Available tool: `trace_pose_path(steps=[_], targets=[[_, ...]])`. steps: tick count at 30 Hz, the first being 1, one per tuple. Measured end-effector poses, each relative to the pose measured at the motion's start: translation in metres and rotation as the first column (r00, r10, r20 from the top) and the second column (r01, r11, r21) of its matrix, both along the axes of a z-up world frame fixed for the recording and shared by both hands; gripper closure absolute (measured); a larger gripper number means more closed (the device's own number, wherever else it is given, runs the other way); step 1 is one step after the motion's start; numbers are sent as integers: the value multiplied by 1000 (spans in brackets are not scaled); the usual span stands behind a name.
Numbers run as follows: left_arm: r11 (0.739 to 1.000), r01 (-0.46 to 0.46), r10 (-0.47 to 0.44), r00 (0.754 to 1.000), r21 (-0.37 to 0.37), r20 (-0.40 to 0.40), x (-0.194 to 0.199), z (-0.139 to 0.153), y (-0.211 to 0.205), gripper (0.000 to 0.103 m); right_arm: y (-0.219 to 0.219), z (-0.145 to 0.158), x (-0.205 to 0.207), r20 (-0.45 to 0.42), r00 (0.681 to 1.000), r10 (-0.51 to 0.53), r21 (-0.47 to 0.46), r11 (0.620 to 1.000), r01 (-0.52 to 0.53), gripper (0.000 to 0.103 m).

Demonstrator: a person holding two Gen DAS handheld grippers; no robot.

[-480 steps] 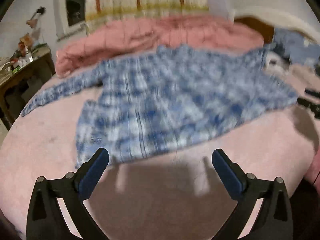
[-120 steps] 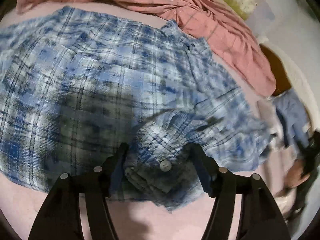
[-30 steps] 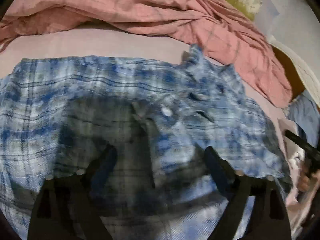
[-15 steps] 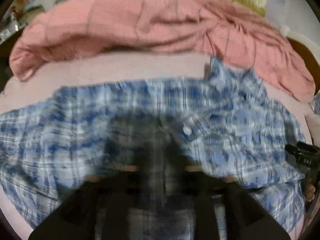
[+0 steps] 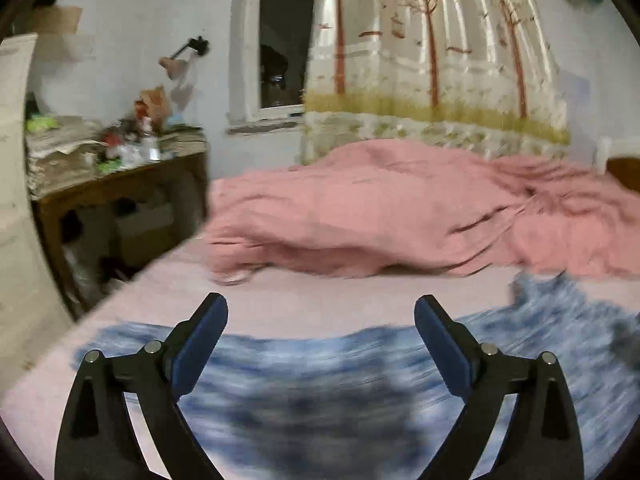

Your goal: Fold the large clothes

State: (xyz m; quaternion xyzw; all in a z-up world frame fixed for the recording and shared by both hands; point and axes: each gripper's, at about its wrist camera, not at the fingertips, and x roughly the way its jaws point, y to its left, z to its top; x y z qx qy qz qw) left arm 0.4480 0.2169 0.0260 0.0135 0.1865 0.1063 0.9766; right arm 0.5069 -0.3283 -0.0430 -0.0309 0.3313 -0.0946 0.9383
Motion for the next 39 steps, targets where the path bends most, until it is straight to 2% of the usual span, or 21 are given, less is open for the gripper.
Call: trace_pose_path(steps=[4, 6, 7, 10, 12, 14, 16, 19, 21, 24, 25, 26, 27, 28, 29, 31, 32, 34, 36, 38, 39], targets=[[998, -11, 6, 997, -54, -82, -13, -34, 65, 4, 8, 3, -8, 41, 999, 2, 19, 1000, -2, 15], [995, -95, 90, 989, -36, -121, -18, -53, 91, 4, 15, 4, -12, 37, 999, 19, 14, 1000, -19, 15], [991, -124, 116, 984, -53, -134, -19, -60, 104, 5, 18, 5, -14, 28, 999, 35, 5, 999, -35, 15], [963, -163, 131, 979, -214, -153, -18, -72, 141, 5, 27, 16, -24, 61, 997, 56, -22, 998, -55, 15], [943, -193, 145, 971, -271, -188, -15, -76, 156, 5, 29, 22, -31, 88, 994, 59, -18, 998, -57, 15], [913, -245, 179, 959, -327, -220, -15, -81, 167, 5, 33, 25, -35, 79, 993, 82, 10, 996, -84, 15], [865, -286, 200, 950, -412, -238, -20, -87, 182, 5, 37, 24, -36, 66, 993, 101, 17, 995, -102, 15], [797, -324, 235, 944, -511, -232, -34, -93, 208, 6, 43, 20, -37, 65, 993, 100, -3, 995, -100, 15], [761, -331, 236, 942, -558, -237, -38, -98, 223, 9, 48, 15, -36, 52, 993, 109, -32, 994, -107, 15], [732, -360, 250, 932, -579, -263, -36, -111, 240, 18, 53, 6, -33, 41, 994, 106, -65, 993, -103, 15], [715, -363, 243, 930, -598, -275, -34, -117, 246, 23, 54, 3, -31, 35, 993, 109, -73, 992, -106, 15], [685, -367, 231, 929, -630, -291, -32, -125, 254, 30, 57, -2, -29, 19, 993, 121, -77, 990, -119, 15], [660, -371, 231, 928, -653, -293, -33, -130, 260, 31, 58, -6, -27, 1, 991, 135, -73, 988, -134, 15], [647, -364, 234, 931, -670, -280, -34, -132, 265, 33, 60, -11, -25, -26, 987, 156, -58, 986, -158, 15], [640, -359, 237, 933, -679, -270, -35, -132, 268, 35, 61, -17, -21, -61, 982, 181, -32, 983, -183, 16], [641, -364, 241, 931, -676, -273, -32, -132, 272, 36, 61, -28, -14, -128, 971, 202, 21, 979, -201, 35], [633, -373, 249, 928, -678, -278, -29, -132, 275, 36, 60, -38, -8, -182, 963, 198, 55, 980, -191, 50], [604, -386, 276, 922, -697, -272, -26, -134, 281, 38, 56, -49, -2, -217, 956, 196, 92, 979, -180, 55], [605, -410, 302, 911, -683, -280, -25, -134, 282, 52, 50, -53, 1, -226, 958, 179, 110, 981, -158, 57], [623, -421, 294, 907, -659, -302, -23, -136, 279, 98, 44, -50, 2, -212, 963, 165, 120, 983, -142, 57], [632, -399, 262, 917, -664, -301, -22, -137, 276, 100, 43, -49, 1, -205, 966, 160, 117, 983, -138, 57]])
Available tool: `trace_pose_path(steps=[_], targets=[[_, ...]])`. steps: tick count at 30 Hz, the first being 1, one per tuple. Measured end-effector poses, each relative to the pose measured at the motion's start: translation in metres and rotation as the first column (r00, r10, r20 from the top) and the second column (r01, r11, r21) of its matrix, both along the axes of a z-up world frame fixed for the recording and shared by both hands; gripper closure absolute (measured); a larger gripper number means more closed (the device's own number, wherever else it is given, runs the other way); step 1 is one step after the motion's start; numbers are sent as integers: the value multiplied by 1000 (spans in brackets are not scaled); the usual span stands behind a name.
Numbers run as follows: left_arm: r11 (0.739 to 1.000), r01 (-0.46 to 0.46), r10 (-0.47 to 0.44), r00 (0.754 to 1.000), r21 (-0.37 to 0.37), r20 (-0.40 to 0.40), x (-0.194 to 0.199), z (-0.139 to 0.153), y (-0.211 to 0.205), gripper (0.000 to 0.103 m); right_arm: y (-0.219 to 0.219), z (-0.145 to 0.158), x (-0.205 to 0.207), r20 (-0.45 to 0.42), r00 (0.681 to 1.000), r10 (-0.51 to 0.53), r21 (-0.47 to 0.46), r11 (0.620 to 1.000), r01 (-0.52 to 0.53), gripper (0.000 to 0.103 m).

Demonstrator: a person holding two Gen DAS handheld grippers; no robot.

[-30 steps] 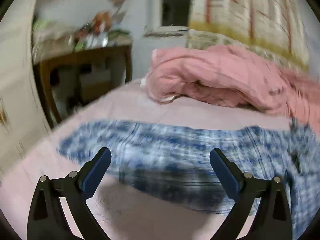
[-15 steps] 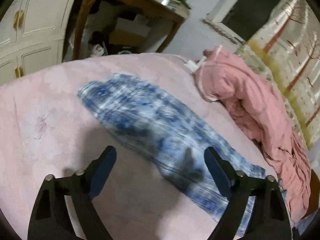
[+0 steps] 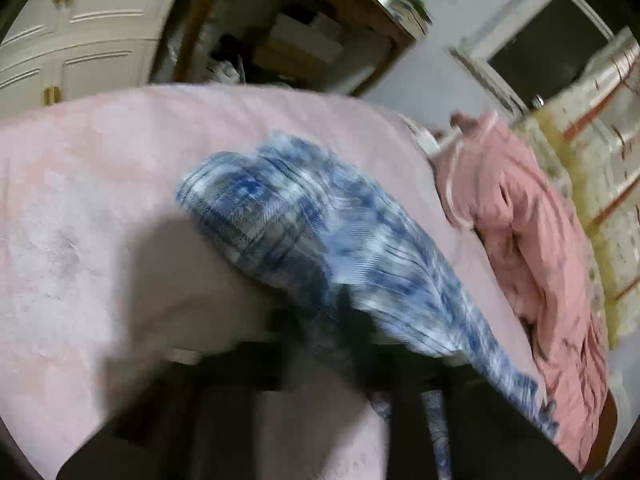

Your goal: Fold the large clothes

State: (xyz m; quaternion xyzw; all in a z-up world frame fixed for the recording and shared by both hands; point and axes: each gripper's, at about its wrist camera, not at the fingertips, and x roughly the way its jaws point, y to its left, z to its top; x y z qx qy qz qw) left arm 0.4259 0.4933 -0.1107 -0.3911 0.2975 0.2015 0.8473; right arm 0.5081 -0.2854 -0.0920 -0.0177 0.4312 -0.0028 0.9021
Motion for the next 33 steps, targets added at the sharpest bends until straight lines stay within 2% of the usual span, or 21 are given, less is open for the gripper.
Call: trace_pose_path(steps=[3, 5, 8, 10, 12, 14, 16, 17, 18, 20, 21, 22, 23, 24, 25, 27, 29, 30, 33], targets=[[992, 26, -29, 999, 120, 23, -9, 20, -26, 101, -3, 10, -4, 43, 999, -12, -12, 1000, 12, 57], [979, 7, -24, 996, 202, 82, -20, 41, -47, 101, -5, 15, -5, 46, 999, -6, 12, 1000, 5, 57], [956, 70, -119, 981, 284, 156, -32, 73, -86, 101, -7, 18, -4, 41, 999, -11, 25, 1000, 10, 57], [920, 109, -186, 967, 377, 176, -37, 99, -125, 101, -7, 19, -3, 51, 999, -17, 9, 1000, 17, 57], [880, 170, -282, 939, 443, 199, -37, 126, -169, 101, -10, 23, -3, 63, 998, -28, 1, 1000, 28, 57], [848, 265, -376, 911, 459, 170, -27, 148, -214, 101, -14, 27, -4, 69, 997, -34, 5, 999, 34, 57], [799, 338, -450, 885, 498, 122, -12, 165, -264, 101, -17, 30, -5, 71, 997, -39, 9, 999, 38, 57], [769, 369, -492, 863, 522, 115, -6, 174, -291, 101, -19, 32, -5, 73, 996, -42, 16, 999, 41, 57], [750, 389, -520, 847, 535, 113, -1, 181, -312, 101, -20, 33, -6, 74, 996, -43, 27, 999, 41, 57], [729, 424, -566, 815, 537, 124, 10, 193, -352, 101, -23, 38, -8, 76, 996, -43, 48, 998, 39, 57], [726, 429, -576, 806, 538, 134, 14, 197, -366, 101, -26, 42, -9, 83, 996, -42, 62, 997, 37, 57], [721, 422, -568, 814, 549, 122, 20, 200, -384, 101, -27, 44, -11, 88, 995, -40, 70, 997, 34, 57], [711, 420, -549, 832, 564, 73, 28, 201, -401, 101, -30, 49, -13, 95, 995, -36, 80, 996, 28, 57], [699, 432, -543, 839, 570, 30, 36, 200, -413, 101, -34, 52, -15, 99, 995, -31, 88, 996, 22, 57], [689, 446, -554, 832, 571, 18, 39, 198, -424, 101, -36, 54, -16, 100, 995, -29, 94, 995, 20, 57], [682, 450, -576, 816, 577, 44, 35, 192, -441, 101, -50, 61, -17, 105, 993, -59, 128, 991, 45, 57], [671, 493, -633, 770, 554, 82, 29, 185, -459, 101, -62, 64, -17, 107, 989, -98, 158, 984, 81, 57], [665, 505, -648, 756, 551, 90, 27, 181, -473, 101, -67, 64, -17, 105, 988, -110, 169, 981, 91, 57], [624, 538, -693, 716, 567, 84, 18, 163, -513, 101, -75, 62, -14, 105, 988, -115, 181, 979, 94, 57]])
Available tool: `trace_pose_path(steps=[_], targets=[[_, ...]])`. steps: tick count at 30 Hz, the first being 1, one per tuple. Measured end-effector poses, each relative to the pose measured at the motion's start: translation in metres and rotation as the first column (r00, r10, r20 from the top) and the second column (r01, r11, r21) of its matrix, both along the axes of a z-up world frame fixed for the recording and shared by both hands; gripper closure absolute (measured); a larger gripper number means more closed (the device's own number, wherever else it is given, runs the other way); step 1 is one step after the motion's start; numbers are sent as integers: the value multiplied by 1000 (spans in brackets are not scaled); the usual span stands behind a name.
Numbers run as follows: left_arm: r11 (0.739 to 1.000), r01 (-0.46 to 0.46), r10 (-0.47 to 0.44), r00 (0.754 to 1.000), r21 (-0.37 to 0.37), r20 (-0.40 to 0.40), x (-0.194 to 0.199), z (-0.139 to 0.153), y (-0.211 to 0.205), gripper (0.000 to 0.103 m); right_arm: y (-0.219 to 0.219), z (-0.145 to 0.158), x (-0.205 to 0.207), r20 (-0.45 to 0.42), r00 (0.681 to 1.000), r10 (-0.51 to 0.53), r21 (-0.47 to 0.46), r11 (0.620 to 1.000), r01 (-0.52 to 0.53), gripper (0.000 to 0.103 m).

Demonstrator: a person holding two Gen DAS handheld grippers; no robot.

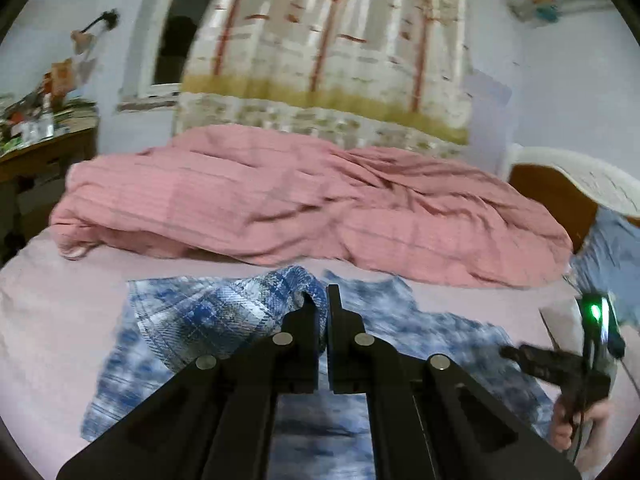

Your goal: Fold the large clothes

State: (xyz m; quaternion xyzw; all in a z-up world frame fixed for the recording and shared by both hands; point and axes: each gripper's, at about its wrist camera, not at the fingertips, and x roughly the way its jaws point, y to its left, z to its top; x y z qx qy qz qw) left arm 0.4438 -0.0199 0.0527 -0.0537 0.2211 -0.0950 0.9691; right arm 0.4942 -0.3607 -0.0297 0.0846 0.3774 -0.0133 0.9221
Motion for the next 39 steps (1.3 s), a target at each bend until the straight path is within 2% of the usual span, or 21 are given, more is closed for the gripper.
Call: trace_pose_path(steps=[2, 4, 6, 8, 10, 12, 14, 16, 18, 21, 23, 25, 27, 31, 32, 34, 37, 39], targets=[[998, 51, -51, 999, 30, -21, -1, -16, -26, 100, -6, -5, 4, -6, 999, -40, -30, 999, 40, 57], [994, 56, -49, 996, 93, -69, 1, -38, -46, 99, -11, -9, 6, -9, 998, -60, -13, 998, 60, 57], [991, 96, -85, 990, 96, -116, 4, -60, -50, 87, -13, -11, 9, -27, 998, -49, 7, 999, 50, 57], [981, 143, -121, 979, 130, -164, 3, -79, -53, 43, -11, -8, 8, -7, 999, -38, -3, 999, 38, 57], [975, 137, -108, 980, 173, -166, -10, -90, -49, 26, -6, -5, 5, 16, 999, -31, -37, 999, 31, 54], [976, 148, -112, 970, 162, -214, -21, -104, -35, 25, 1, -2, 3, 40, 999, -10, -65, 998, 12, 42], [977, 133, -97, 973, 166, -207, -37, -110, -17, 25, 6, 0, 1, 46, 999, 9, -65, 998, -6, 40], [980, 139, -113, 978, 144, -173, -50, -103, -2, 24, 13, 2, -1, 35, 998, 45, -41, 998, -43, 40], [988, 119, -102, 983, 103, -151, -56, -91, 9, 19, 21, 1, -2, 29, 995, 93, -9, 996, -93, 40], [989, 119, -106, 985, 90, -140, -59, -80, 13, 17, 39, -4, -5, 21, 993, 114, -40, 993, -114, 40], [994, 38, -30, 996, 99, -81, -66, -72, 20, 17, 52, -8, -7, 17, 991, 134, -73, 989, -132, 40], [993, -98, 100, 995, 69, -24, -72, -63, 33, 17, 66, -7, -11, 24, 984, 175, -94, 980, -172, 40], [990, -133, 132, 991, 52, 35, -79, -53, 43, 17, 80, -4, -18, 44, 973, 226, -125, 968, -219, 40], [974, -206, 199, 977, 93, 77, -78, -46, 67, 17, 116, 3, -40, 102, 930, 354, -206, 922, -328, 40], [970, -228, 223, 973, 85, 66, -74, -47, 78, 17, 128, 1, -47, 115, 899, 423, -230, 892, -390, 40], [950, -308, 307, 951, 52, 31, -68, -56, 100, 17, 143, -5, -53, 120, 867, 483, -274, 856, -439, 40], [931, -363, 364, 931, 40, -27, -53, -69, 122, 17, 169, -12, -60, 70, 863, 500, -311, 833, -457, 40], [928, -372, 372, 926, 14, -66, -48, -74, 137, 17, 191, -7, -70, 90, 833, 546, -323, 807, -494, 40]])
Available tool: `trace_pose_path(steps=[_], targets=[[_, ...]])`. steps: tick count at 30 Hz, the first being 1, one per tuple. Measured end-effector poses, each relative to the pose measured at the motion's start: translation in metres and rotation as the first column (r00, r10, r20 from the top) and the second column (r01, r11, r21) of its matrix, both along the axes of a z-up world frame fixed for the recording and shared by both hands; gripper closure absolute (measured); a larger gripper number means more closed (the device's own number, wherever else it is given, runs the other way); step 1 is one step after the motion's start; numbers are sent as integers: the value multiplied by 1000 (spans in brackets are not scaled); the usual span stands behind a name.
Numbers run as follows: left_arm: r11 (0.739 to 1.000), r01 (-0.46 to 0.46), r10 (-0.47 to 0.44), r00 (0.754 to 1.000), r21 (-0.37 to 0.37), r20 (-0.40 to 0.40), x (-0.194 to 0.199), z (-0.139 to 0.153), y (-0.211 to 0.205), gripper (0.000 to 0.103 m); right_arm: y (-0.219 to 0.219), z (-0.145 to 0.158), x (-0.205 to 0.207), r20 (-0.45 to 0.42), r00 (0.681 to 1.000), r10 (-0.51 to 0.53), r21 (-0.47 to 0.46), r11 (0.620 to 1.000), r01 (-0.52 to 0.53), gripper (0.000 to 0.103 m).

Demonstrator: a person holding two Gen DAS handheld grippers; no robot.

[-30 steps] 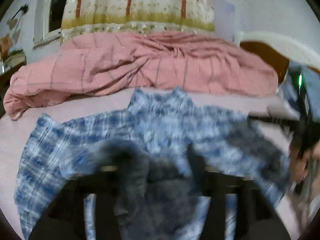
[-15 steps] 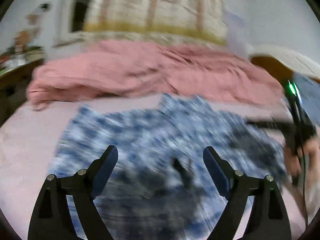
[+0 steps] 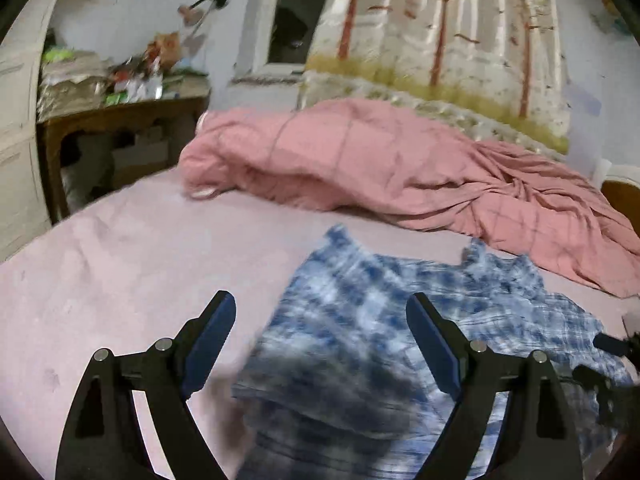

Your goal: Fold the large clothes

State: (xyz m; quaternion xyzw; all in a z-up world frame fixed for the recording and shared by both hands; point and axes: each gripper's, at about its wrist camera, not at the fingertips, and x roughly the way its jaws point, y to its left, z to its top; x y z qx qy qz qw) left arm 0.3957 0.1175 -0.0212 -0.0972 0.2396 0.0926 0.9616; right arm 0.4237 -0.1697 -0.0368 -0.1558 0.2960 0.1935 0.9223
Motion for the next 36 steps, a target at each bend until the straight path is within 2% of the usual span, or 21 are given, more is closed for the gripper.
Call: trace_pose_path(steps=[2, 4, 8, 11, 14, 17, 20, 23, 24, 26, 28, 30, 33, 34, 36], targets=[[992, -14, 6, 998, -126, -62, 5, -6, 22, 17, 26, 4, -6, 28, 999, -23, -40, 999, 24, 40], [982, 0, -10, 999, -191, -51, 3, -7, 35, 17, 49, 6, -8, -8, 1000, 4, -37, 999, -4, 40], [986, -21, 18, 1000, -165, -17, -5, -2, 45, 17, 99, 4, -8, -64, 996, 70, -60, 995, -74, 40], [980, -11, 7, 1000, -197, -23, -9, 1, 51, 17, 130, 3, -1, -76, 988, 133, -23, 991, -135, 40], [977, -8, 9, 1000, -214, 3, -16, 9, 57, 17, 156, -13, 19, -111, 989, 97, -127, 986, -111, 40], [976, -18, 20, 1000, -217, 9, -18, 11, 61, 17, 168, -43, 40, -228, 973, 47, -254, 961, -106, 40], [970, -14, 15, 1000, -241, 2, -17, 10, 63, 17, 152, -51, 48, -259, 966, -8, -267, 961, -64, 37], [968, -13, 15, 1000, -252, 8, -17, 10, 65, 17, 134, -52, 50, -237, 970, -56, -314, 949, -22, 36], [967, -14, 18, 1000, -256, 10, -18, 11, 66, 17, 126, -48, 50, -188, 978, -93, -354, 935, 21, 51], [963, -14, 18, 1000, -269, 11, -18, 10, 68, 17, 106, -37, 55, -118, 977, -180, -368, 922, 125, 64], [960, -12, 15, 1000, -280, 9, -17, 9, 69, 17, 79, -22, 60, -71, 967, -246, -327, 921, 210, 64], [955, 9, -4, 1000, -296, 15, -17, 9, 70, 17, 49, -8, 66, -15, 945, -326, -316, 898, 304, 64], [932, 52, -39, 998, -359, 45, -18, 9, 76, 17, 16, 2, 74, -68, 924, -376, -251, 903, 348, 64], [932, 55, -39, 998, -358, 51, -19, 10, 76, 17, 4, 2, 77, -137, 923, -359, -206, 922, 328, 64], [961, 13, -1, 999, -278, 43, -20, 14, 71, 17, -10, 1, 78, -216, 917, -336, -142, 940, 311, 61]])
